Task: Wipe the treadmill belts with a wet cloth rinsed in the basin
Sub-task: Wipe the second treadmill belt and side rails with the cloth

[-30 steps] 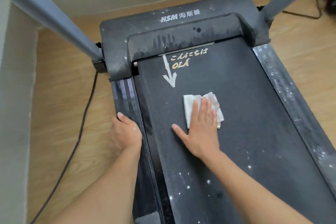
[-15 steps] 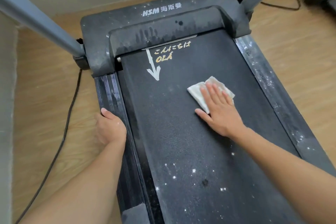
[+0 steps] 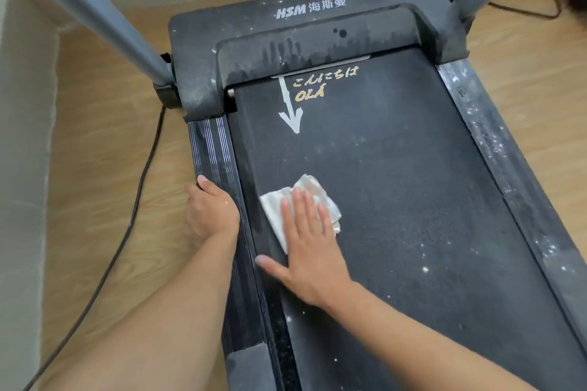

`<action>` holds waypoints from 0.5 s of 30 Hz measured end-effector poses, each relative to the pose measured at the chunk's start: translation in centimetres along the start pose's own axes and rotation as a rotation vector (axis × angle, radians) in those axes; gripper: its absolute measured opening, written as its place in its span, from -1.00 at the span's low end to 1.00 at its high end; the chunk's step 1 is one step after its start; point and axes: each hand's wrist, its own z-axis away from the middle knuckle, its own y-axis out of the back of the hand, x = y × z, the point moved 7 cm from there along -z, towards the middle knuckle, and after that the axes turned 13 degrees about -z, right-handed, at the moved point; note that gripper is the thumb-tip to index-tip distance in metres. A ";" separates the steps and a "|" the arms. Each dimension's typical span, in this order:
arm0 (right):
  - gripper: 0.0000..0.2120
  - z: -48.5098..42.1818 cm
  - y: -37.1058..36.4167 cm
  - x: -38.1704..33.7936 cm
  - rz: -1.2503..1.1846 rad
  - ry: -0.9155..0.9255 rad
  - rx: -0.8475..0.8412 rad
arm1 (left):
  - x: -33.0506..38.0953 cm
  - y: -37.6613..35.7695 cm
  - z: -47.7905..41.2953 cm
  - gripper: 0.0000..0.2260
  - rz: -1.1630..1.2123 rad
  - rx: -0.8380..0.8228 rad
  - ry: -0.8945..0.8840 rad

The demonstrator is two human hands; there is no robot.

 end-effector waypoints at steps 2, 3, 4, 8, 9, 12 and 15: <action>0.00 2.0 -2.3 -2.6 0.093 0.181 -0.094 | 0.0 0.0 0.1 -0.52 0.005 0.015 -0.005; -0.02 2.8 -2.6 -2.3 0.124 0.267 -0.139 | 0.0 -0.1 0.1 -0.52 0.004 0.017 -0.003; -0.05 3.3 -2.1 -1.4 0.146 0.345 -0.168 | -0.1 -0.1 0.0 -0.51 0.002 0.017 0.003; -0.09 1.6 4.9 10.5 0.149 0.129 -0.081 | -0.3 -0.5 -0.1 -0.51 0.000 0.015 0.017; -0.08 1.2 7.2 14.5 0.123 -0.033 -0.026 | -0.3 -0.6 -0.2 -0.51 0.006 0.019 0.019; -0.04 3.8 12.4 24.1 0.022 -0.418 0.095 | -0.2 -0.7 -0.3 -0.50 0.015 0.034 0.017; 0.04 7.4 13.4 26.7 -0.073 -0.571 0.172 | -0.2 -0.6 -0.2 -0.50 0.006 0.032 0.018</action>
